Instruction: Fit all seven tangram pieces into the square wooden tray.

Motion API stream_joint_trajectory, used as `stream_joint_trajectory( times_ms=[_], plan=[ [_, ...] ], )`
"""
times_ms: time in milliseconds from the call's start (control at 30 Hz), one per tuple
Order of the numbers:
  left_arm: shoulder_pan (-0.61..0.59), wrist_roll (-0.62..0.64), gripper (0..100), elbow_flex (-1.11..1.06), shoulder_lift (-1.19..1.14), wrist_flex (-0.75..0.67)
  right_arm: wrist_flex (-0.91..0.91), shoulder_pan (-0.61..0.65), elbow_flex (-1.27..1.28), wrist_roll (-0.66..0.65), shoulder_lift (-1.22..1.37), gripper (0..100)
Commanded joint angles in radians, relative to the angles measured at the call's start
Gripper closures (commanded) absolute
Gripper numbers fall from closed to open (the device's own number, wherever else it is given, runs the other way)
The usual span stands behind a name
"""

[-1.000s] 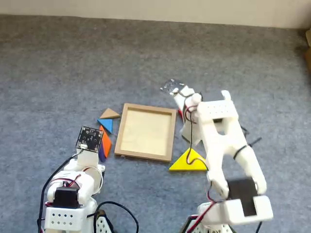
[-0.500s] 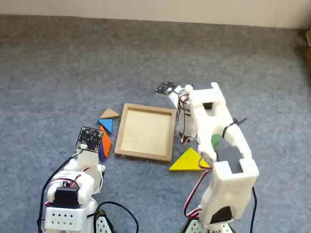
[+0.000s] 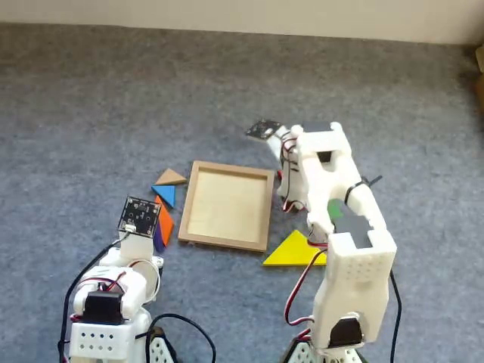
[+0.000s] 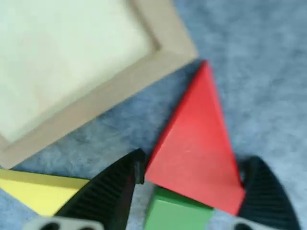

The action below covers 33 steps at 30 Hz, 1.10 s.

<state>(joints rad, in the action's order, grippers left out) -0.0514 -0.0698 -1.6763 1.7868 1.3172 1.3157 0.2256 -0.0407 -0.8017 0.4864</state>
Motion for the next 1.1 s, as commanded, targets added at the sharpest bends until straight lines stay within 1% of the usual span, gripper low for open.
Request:
stream_joint_trajectory(
  times_ms=[0, 67, 267, 433, 600, 800, 900, 1067],
  plan=[
    [-0.015, -0.006, 99, -0.019, 0.038, 0.005, 0.001, -0.012, -0.01, -0.003, 0.004, 78.3],
    [-0.015, -0.006, 99, -0.019, 0.038, 0.005, 0.001, -0.016, -0.01, 0.005, 0.005, 78.3],
    [-0.015, -0.006, 99, -0.019, 0.038, 0.005, -0.001, -0.064, -0.018, 0.138, -0.002, 78.3],
    [-0.015, -0.006, 99, -0.019, 0.038, 0.005, -0.008, -0.074, -0.018, 0.287, -0.002, 78.3],
    [-0.015, -0.006, 99, -0.019, 0.038, 0.005, -0.012, -0.073, -0.019, 0.477, -0.001, 78.3],
    [-0.015, -0.006, 99, -0.019, 0.038, 0.005, -0.056, -0.077, -0.021, 0.64, -0.001, 78.3],
    [-0.015, -0.006, 99, -0.019, 0.038, 0.005, -0.082, -0.088, -0.021, 0.671, -0.005, 78.3],
    [-0.015, -0.006, 99, -0.019, 0.038, 0.005, -0.073, -0.07, -0.022, 0.657, -0.019, 78.3]
  ],
)
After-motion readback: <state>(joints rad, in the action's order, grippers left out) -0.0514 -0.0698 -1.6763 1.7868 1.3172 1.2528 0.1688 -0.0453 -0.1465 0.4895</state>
